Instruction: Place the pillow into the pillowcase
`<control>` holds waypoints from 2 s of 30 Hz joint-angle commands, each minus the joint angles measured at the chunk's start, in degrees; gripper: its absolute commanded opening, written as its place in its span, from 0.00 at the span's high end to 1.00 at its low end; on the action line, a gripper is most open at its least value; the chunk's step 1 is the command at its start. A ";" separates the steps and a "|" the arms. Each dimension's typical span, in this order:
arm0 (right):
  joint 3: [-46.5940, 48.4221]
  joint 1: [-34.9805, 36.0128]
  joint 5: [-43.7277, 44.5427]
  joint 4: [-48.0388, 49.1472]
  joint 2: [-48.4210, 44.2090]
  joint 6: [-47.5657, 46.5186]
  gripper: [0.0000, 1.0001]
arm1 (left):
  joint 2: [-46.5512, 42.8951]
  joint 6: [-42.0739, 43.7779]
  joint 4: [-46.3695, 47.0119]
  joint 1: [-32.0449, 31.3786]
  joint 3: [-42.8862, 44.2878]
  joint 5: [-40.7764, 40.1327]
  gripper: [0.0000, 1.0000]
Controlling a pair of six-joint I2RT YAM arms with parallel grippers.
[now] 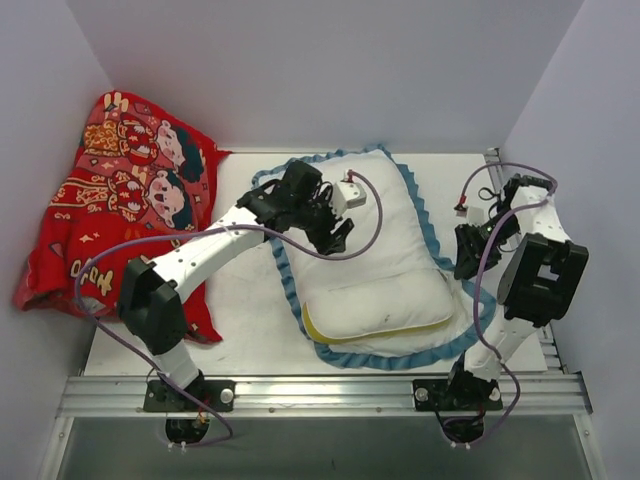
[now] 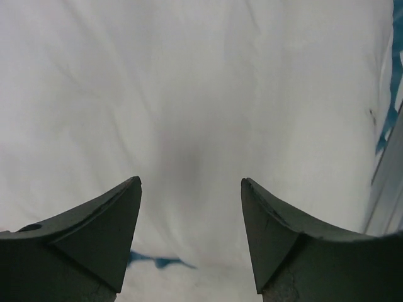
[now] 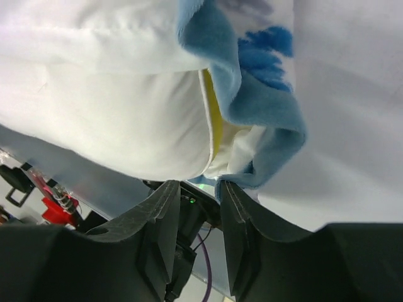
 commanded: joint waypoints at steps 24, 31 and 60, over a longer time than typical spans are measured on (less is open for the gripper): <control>-11.93 40.50 -23.00 8.65 -11.40 10.94 0.58 | 47.81 -7.18 -17.38 15.69 68.34 12.88 0.21; 0.04 33.76 -16.52 10.83 -12.11 16.12 0.56 | 13.78 -15.72 -0.92 28.08 22.38 11.91 0.12; 1.02 60.72 36.58 31.76 1.59 31.86 0.00 | -4.55 -52.90 12.34 26.07 -36.91 -6.45 0.03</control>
